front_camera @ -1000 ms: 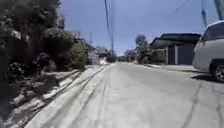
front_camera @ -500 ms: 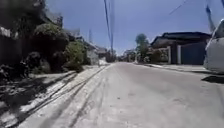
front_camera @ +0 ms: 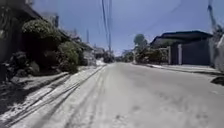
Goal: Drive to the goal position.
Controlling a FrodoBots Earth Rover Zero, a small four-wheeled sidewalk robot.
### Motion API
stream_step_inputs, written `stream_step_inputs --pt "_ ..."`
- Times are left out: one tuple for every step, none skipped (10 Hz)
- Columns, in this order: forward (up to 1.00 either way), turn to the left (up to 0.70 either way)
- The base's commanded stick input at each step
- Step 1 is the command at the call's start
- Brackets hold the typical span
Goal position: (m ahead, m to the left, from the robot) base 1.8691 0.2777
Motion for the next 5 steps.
stream_step_inputs --pt "1.0 0.03" --pt "1.0 0.03" --pt "1.0 0.39" --pt "1.0 0.43" --pt "1.0 0.07"
